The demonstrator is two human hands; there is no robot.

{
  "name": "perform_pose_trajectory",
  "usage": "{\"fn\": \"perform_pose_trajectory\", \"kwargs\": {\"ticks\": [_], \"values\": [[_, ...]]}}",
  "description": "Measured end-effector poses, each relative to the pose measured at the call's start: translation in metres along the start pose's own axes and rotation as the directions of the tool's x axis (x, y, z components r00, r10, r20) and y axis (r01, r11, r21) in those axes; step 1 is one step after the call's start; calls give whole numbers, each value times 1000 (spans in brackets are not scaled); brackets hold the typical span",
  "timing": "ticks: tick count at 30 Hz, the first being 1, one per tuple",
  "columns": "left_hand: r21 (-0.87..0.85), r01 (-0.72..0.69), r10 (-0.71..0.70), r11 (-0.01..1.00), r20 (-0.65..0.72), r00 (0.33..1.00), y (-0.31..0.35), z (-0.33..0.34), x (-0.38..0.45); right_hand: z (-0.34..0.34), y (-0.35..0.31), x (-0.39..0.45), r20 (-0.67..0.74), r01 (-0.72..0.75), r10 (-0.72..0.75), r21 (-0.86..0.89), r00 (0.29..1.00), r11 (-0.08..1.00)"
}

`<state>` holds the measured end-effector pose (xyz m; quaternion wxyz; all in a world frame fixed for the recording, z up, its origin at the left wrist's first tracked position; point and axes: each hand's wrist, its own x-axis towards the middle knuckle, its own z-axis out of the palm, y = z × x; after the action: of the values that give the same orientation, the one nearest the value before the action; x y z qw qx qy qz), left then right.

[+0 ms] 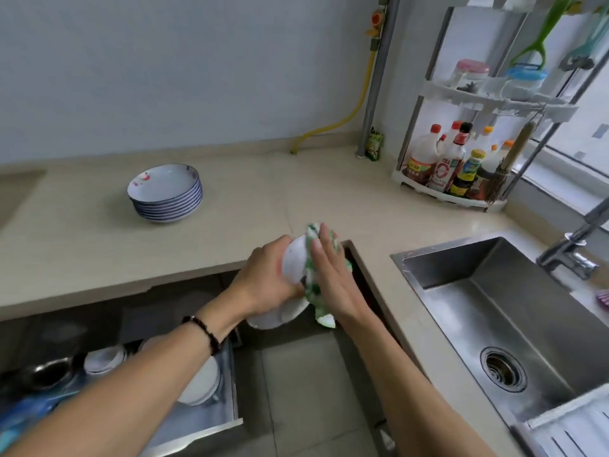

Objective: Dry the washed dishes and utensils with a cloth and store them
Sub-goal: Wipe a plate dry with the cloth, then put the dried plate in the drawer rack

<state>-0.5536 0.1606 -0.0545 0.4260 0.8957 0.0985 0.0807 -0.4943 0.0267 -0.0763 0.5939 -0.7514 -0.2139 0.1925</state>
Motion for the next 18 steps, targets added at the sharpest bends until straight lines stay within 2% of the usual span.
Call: {"fn": "perform_pose_trajectory", "kwargs": {"ticks": [2,4,6,8,12,15,16,18], "values": [[157,-36,33,987,24,999,-25,-8,-21,26,16,4,10,-139,139,191,990,972],[352,-126,94,927,106,990,-53,-16,-44,50,32,17,10,-368,382,295,924,882],[527,-229,171,818,156,973,-89,-25,-66,79,49,26,60,-535,539,248,840,808],[619,-341,295,708,179,938,-134,-37,-88,112,63,28,99,-618,611,175,786,767],[660,-379,407,649,119,905,-243,-67,-122,194,96,30,166,-701,688,35,707,712],[629,-311,345,712,72,936,-319,-86,-144,264,122,36,185,-754,740,11,647,657],[601,-243,259,761,61,964,-348,-93,-153,290,133,39,183,-772,757,11,627,636],[462,14,-10,887,-11,1000,-401,-106,-170,341,158,46,179,-789,774,20,607,614]]}}
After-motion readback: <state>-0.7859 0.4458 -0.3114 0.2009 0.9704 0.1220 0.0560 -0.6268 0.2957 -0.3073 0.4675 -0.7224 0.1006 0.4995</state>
